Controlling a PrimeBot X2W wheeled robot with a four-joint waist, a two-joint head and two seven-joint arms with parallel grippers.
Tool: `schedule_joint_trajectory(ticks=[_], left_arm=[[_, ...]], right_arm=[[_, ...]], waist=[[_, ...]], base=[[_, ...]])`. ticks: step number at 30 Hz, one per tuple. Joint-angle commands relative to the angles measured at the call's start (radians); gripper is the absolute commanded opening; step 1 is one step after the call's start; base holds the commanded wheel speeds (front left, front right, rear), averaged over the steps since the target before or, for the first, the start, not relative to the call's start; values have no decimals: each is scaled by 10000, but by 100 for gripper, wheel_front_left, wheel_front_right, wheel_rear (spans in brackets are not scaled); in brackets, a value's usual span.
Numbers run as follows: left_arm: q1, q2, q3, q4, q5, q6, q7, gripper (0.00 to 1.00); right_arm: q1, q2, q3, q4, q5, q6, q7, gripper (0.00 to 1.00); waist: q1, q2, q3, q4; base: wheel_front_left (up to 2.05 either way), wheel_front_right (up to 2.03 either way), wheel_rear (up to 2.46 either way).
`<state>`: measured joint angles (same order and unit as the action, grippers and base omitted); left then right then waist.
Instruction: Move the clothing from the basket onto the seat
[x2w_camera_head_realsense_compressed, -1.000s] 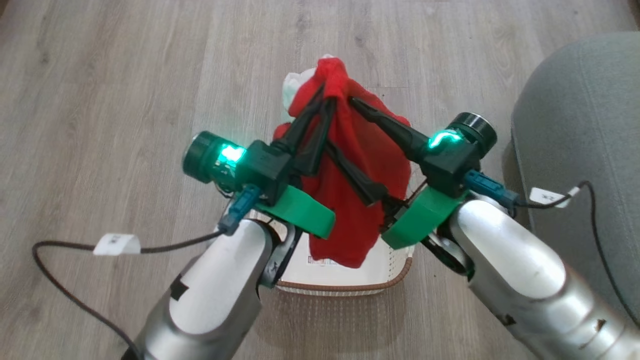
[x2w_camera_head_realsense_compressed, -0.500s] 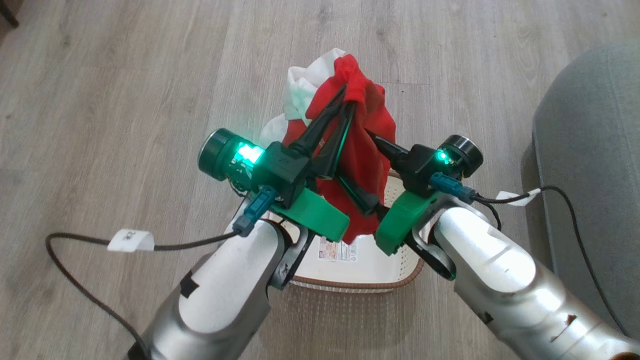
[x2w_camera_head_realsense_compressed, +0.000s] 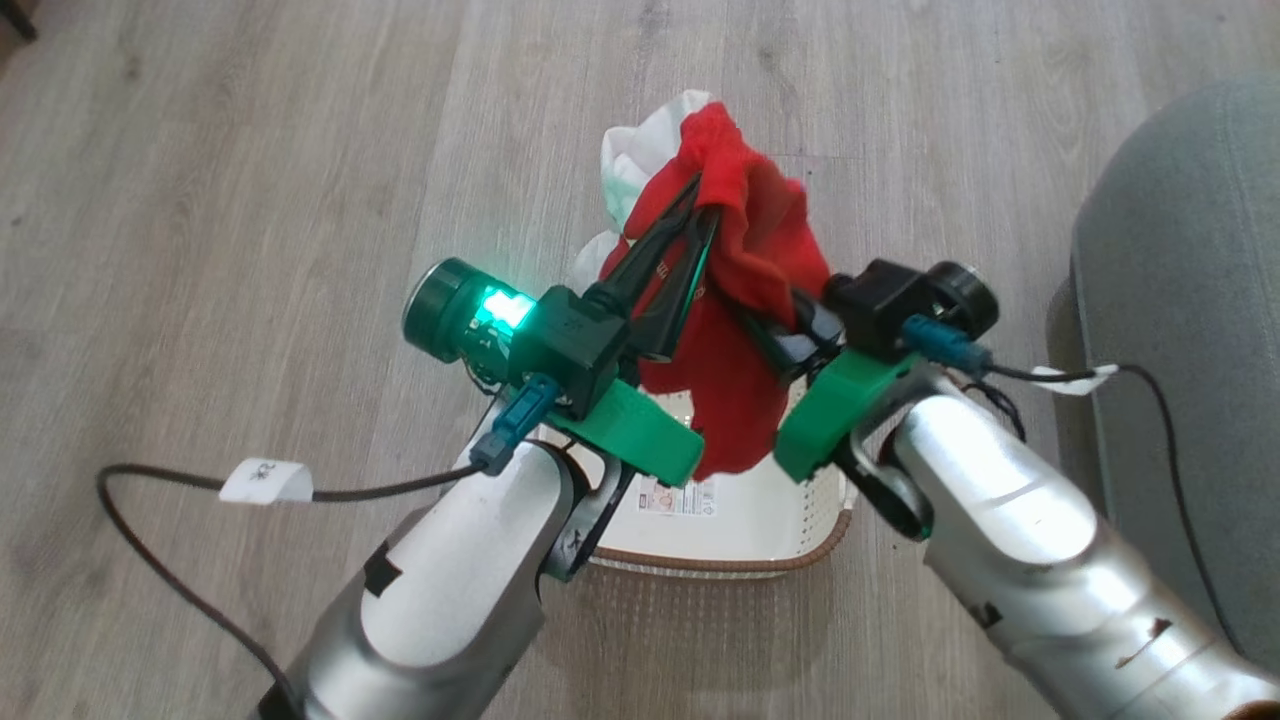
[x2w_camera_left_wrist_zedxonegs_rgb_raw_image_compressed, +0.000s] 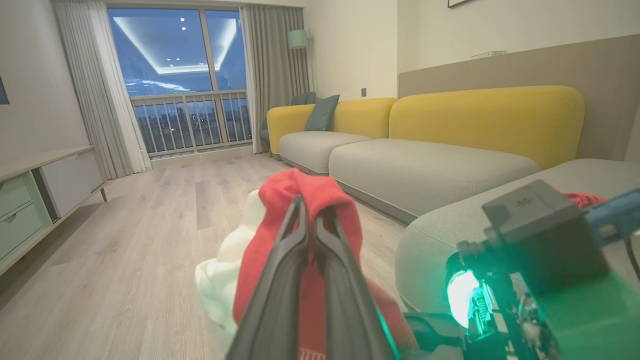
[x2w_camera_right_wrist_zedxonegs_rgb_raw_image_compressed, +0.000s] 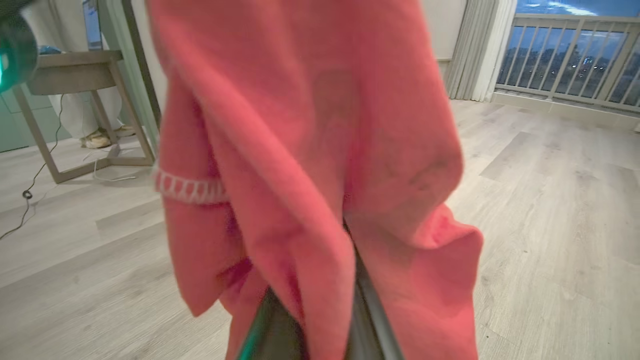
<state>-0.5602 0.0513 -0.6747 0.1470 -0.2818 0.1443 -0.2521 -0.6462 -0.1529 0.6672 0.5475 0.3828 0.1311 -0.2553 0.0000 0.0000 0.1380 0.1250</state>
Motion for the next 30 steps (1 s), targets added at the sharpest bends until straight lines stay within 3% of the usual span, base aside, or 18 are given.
schedule_joint_trajectory(ticks=[1,2,3,4,5,6,17,30], left_arm=[[-532,-9,391,-398,4,53,-97,0],[-538,-9,403,-405,47,55,-97,0],[-522,-9,441,-407,94,38,-97,20],[-500,-9,466,-394,112,23,-97,45],[-463,-9,488,-335,109,-1,-97,93],[-439,-9,508,-275,105,-28,-97,100],[-291,28,530,424,199,-460,-97,100],[-56,236,590,1551,143,-1283,-97,100]], right_arm=[[-224,73,-146,-429,78,-4,-65,0],[-186,45,-258,-507,90,-4,-65,0],[-98,3,-478,-678,107,-4,-65,0],[-46,-20,-590,-776,110,-4,-65,0],[18,-40,-721,-869,122,-4,-65,0],[87,-59,-865,-964,148,-4,-65,0],[754,-280,-2431,-1882,338,-4,-65,0],[1120,-500,-3357,-2379,386,-4,-65,0]], waist=[[0,0,21,-43],[0,0,36,-68],[0,0,57,-144],[0,0,57,-183],[0,0,61,-231],[0,0,68,-277],[0,0,86,-1067],[0,0,46,-3409]], base=[[0,0,0],[0,0,0],[0,0,0],[0,0,0],[0,0,0],[0,0,0],[0,0,0],[0,0,0]])
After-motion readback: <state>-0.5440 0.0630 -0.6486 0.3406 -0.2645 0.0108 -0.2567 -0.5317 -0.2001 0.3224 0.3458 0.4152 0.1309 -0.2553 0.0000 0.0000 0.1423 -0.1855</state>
